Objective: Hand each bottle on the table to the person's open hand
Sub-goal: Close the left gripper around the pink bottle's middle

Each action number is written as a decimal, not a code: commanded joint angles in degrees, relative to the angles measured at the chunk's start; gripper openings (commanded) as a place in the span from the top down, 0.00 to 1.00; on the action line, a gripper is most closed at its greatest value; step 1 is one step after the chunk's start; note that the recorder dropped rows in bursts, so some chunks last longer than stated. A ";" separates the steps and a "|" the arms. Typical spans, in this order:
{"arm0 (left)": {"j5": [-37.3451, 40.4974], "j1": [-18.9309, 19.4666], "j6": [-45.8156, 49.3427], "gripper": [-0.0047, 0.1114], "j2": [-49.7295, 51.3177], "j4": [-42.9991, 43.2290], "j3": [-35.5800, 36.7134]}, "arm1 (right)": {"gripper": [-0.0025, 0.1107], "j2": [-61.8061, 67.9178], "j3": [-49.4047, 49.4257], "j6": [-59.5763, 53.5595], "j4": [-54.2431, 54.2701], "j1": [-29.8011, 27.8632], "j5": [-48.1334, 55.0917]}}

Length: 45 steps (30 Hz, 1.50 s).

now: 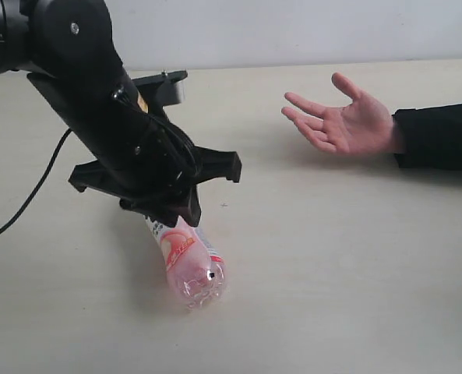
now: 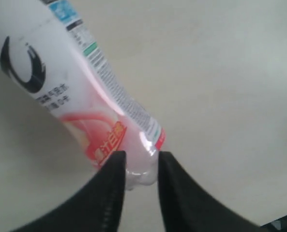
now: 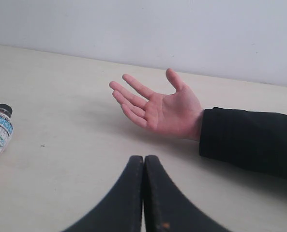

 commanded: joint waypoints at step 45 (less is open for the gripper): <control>-9.46 -0.82 -16.74 0.40 12.59 6.92 1.29 | 0.98 -0.21 0.28 0.03 -0.39 0.01 -0.77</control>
